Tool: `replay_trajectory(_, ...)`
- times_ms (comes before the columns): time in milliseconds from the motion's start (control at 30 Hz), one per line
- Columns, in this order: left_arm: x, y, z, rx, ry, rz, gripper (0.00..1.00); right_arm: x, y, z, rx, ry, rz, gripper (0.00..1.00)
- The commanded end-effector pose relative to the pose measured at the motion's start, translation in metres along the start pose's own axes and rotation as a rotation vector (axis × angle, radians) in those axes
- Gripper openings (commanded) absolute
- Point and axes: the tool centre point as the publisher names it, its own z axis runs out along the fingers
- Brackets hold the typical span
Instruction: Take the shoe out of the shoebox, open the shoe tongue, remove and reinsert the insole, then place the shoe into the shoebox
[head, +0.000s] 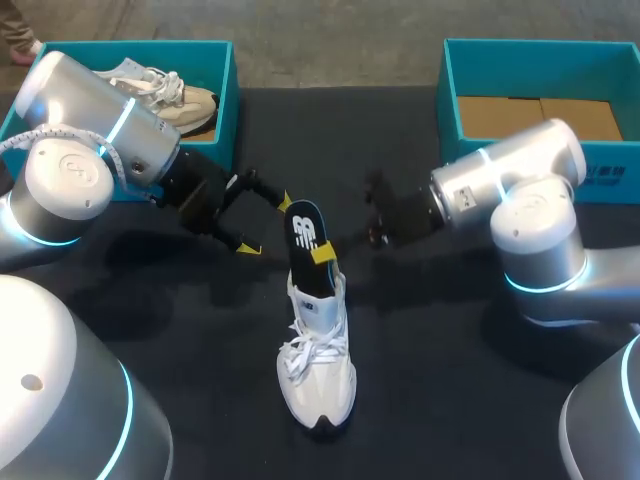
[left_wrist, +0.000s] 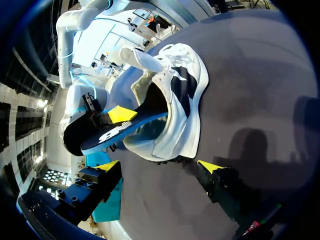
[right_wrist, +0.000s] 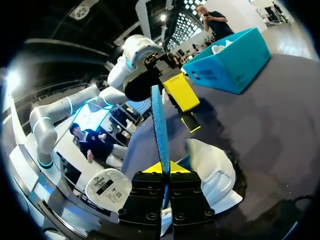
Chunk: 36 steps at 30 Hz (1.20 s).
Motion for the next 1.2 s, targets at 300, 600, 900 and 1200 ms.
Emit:
replay_trajectory(300,0.0,0.0,0.001,-0.002,0.003,0.0,1.0,0.005,-0.014,0.006,0.007,0.005,0.014,0.0)
replay_trajectory(600,0.0,0.0,0.001,-0.002,0.003,0.0,1.0,0.005,-0.026,0.011,0.018,0.015,0.032,0.0)
replay_trajectory(900,0.0,0.0,0.001,-0.002,0.003,0.0,1.0,0.007,-0.039,0.017,0.008,0.017,0.061,0.0)
replay_trajectory(1200,0.0,0.0,0.001,-0.002,0.003,0.0,1.0,0.01,-0.038,0.015,-0.004,0.007,0.072,0.0)
